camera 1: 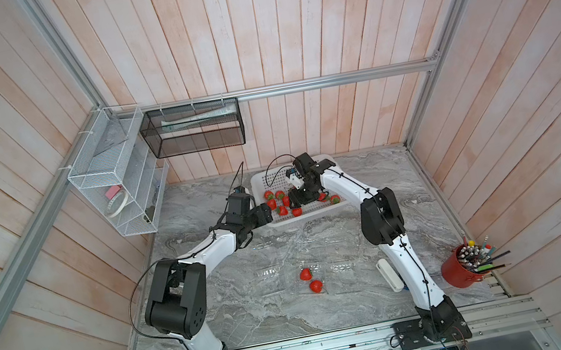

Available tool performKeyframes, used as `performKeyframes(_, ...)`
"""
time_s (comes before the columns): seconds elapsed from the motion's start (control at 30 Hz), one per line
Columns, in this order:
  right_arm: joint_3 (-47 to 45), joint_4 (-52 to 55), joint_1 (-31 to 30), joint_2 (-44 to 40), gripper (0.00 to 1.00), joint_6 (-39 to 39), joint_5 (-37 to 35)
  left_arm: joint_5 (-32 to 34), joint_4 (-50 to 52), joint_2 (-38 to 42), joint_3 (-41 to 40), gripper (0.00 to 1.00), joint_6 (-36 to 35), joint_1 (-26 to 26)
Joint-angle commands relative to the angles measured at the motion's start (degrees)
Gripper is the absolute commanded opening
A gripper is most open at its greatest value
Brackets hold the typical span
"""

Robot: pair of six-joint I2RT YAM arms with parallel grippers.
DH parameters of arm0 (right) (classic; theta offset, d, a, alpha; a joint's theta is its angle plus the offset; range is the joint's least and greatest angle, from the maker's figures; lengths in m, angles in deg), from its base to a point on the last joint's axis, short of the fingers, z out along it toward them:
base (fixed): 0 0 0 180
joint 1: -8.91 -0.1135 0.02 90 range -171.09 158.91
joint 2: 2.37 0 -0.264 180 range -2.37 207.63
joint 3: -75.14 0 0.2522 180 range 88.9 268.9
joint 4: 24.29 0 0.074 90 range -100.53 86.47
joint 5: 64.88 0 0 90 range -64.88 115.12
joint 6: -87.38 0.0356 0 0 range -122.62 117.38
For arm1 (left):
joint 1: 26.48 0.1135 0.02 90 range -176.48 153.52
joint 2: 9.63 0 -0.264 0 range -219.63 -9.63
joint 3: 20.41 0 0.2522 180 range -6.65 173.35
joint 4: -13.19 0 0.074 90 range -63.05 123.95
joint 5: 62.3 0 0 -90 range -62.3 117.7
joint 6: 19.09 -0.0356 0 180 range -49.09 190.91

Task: Pack strawberries into containers
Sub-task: Pick up the strawberry from the basket.

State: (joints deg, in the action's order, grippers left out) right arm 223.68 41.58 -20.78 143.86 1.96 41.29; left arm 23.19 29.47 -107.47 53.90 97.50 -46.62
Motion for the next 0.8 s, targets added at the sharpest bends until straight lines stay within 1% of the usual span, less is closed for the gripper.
performKeyframes(0.0,1.08,2.31,-1.22,0.05,0.59,-0.99,-0.44,-0.89,-1.01,-0.60,1.37,0.85,0.08,0.32)
performKeyframes(0.13,5.00,4.08,-1.20,2.25,0.55,-0.27,0.18,-0.62,-0.87,0.05,1.02,0.85,0.05,0.33)
performKeyframes(0.2,5.93,5.10,-1.26,2.33,0.61,-0.32,0.49,-0.25,-0.77,0.63,0.62,0.85,-0.04,0.36)
performKeyframes(0.27,5.76,6.02,-1.39,1.83,0.64,-0.79,0.51,0.02,-0.84,1.13,0.28,0.85,-0.07,0.29)
performKeyframes(0.37,4.57,7.82,-1.71,0.71,0.66,-1.71,-1.87,0.21,-0.85,1.51,-0.04,0.85,-0.12,0.31)
performKeyframes(0.57,3.30,12.24,-2.39,-0.92,0.68,-3.67,-10.45,-0.23,-0.94,1.69,-0.44,0.86,0.09,0.33)
performKeyframes(0.77,3.03,14.85,-2.12,-2.17,0.67,-4.20,-11.85,-0.28,-1.39,2.11,-1.03,0.86,-0.02,0.29)
